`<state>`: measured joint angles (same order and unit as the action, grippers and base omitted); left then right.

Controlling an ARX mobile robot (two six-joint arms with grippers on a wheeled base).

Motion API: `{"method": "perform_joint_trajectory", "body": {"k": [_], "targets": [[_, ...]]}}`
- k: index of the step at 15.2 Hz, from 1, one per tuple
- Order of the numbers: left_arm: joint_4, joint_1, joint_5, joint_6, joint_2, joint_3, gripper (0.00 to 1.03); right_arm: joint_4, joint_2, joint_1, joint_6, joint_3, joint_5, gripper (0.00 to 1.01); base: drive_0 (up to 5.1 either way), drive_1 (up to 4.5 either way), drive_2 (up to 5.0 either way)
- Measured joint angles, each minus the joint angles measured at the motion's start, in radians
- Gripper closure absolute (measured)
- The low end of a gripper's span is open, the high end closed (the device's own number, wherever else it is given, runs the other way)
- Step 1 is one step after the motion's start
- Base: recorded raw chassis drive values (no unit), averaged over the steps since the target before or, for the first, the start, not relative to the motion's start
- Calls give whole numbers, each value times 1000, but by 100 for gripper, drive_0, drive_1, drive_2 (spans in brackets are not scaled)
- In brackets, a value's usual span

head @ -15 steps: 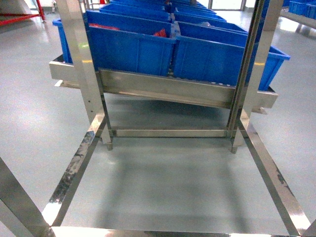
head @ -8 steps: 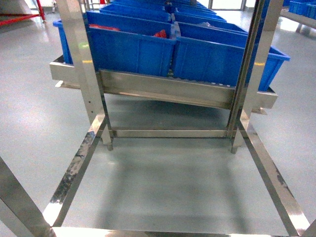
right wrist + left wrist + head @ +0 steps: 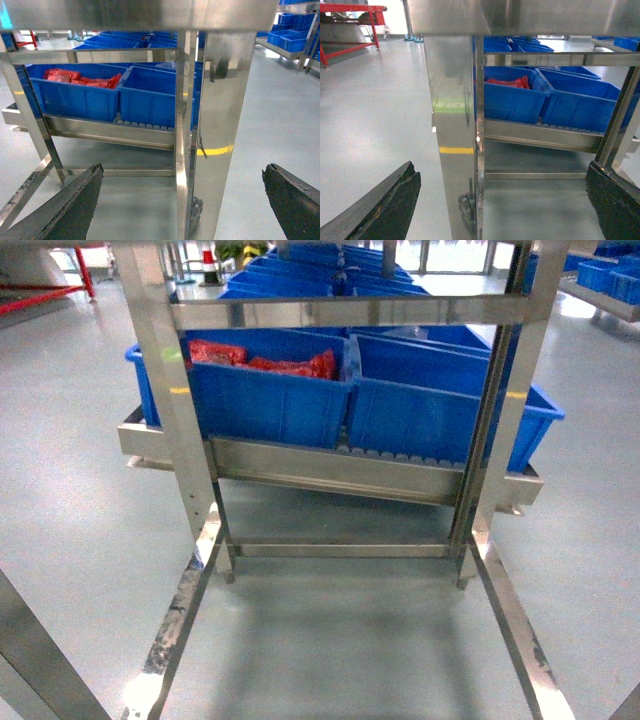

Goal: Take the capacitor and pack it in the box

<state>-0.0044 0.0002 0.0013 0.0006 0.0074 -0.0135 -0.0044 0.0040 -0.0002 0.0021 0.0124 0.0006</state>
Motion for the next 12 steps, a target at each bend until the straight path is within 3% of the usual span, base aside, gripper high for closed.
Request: {"method": "perform_joint_trajectory", "body": {"k": [12], "targets": [[1, 0, -3, -1, 0, 0, 5, -1, 0, 0, 1, 0, 0, 3, 0, 0, 0]]}}
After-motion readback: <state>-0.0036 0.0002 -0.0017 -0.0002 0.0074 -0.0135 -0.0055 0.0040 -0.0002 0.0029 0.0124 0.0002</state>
